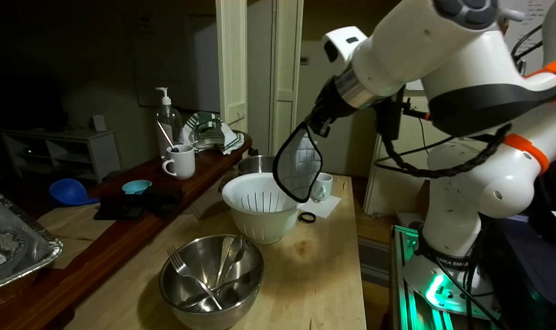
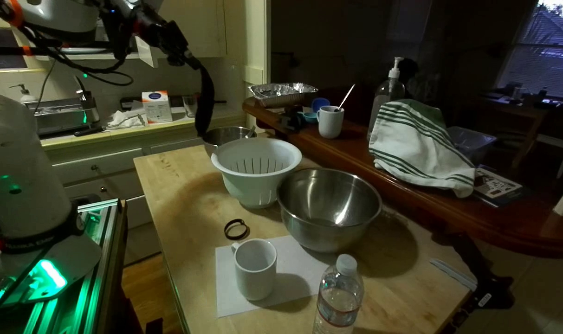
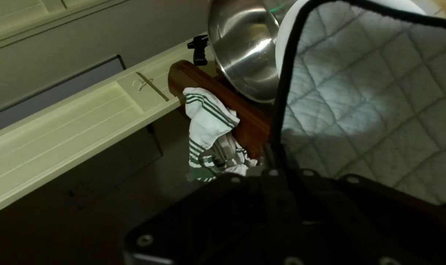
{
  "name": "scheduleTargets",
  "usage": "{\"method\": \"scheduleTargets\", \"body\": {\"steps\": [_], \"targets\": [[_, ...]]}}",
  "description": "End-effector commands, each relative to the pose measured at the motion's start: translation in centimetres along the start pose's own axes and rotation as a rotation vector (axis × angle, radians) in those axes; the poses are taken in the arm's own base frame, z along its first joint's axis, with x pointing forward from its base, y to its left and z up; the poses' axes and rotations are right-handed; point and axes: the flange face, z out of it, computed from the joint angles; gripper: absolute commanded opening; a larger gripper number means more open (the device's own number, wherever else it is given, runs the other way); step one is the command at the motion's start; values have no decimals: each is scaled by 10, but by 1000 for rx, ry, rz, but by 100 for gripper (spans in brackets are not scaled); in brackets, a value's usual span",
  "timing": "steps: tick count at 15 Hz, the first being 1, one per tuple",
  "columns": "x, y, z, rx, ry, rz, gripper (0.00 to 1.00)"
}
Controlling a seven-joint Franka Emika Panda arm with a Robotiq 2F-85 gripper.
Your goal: Move the black and white mat to the table
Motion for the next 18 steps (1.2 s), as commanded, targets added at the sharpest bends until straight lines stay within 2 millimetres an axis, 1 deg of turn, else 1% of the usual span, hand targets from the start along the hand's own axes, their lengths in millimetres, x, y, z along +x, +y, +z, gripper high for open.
{"method": "scheduleTargets", "body": {"steps": [1,3,4,5,6,7,8,9,10,11,12,15,18], "targets": [[-15,-5,-33,1,-9,88,1],[-20,3,-24,62,-21,120,1],[-25,9,-15,94,-40,134,1],[-32,11,-1,127,-62,150,1],[-39,15,21,183,-88,160,1],[-44,15,38,230,-108,169,1],[-49,13,59,289,-118,165,1],[-51,8,81,339,-118,149,1],[-55,2,99,391,-118,137,1],[-30,-3,107,432,-132,98,1],[-35,-13,118,473,-137,68,1],[-32,-33,133,581,-139,-30,1],[-31,-59,145,675,-140,-142,1]]}}
